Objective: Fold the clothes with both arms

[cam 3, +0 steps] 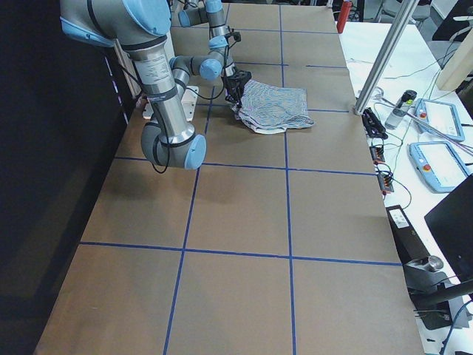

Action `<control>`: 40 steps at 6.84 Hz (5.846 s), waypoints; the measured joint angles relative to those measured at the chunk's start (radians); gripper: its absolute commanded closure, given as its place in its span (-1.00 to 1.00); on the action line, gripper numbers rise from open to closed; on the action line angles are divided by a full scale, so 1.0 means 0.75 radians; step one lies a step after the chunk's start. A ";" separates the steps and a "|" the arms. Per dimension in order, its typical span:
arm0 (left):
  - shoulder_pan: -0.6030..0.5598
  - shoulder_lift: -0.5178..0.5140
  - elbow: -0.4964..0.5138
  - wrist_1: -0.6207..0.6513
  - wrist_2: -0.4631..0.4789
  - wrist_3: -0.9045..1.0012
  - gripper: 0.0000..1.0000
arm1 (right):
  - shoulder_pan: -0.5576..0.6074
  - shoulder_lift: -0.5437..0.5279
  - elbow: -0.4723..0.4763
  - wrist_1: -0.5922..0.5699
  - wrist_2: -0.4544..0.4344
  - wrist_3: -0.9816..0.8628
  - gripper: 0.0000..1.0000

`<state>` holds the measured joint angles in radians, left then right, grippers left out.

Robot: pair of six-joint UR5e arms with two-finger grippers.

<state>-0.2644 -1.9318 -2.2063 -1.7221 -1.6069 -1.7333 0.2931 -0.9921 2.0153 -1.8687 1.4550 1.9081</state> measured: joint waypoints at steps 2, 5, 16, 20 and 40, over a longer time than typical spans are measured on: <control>0.005 -0.023 -0.221 0.279 -0.046 0.001 1.00 | -0.060 0.009 0.176 -0.173 0.000 0.047 1.00; -0.042 -0.054 -0.132 0.346 -0.058 0.085 1.00 | -0.065 0.071 0.107 -0.203 -0.005 0.047 1.00; -0.472 -0.311 0.768 -0.144 -0.066 0.485 1.00 | 0.236 0.357 -0.753 0.332 0.025 -0.096 0.89; -0.483 -0.286 0.773 -0.181 -0.079 0.665 -1.00 | 0.251 0.372 -0.782 0.354 0.058 -0.207 -1.00; -0.540 -0.037 0.379 -0.110 -0.311 1.014 -1.00 | 0.641 0.202 -0.628 0.188 0.505 -1.099 -1.00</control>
<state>-0.6693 -1.9594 -1.9217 -1.8049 -1.8404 -0.9725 0.7741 -0.8403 1.5447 -1.7279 1.8337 1.0839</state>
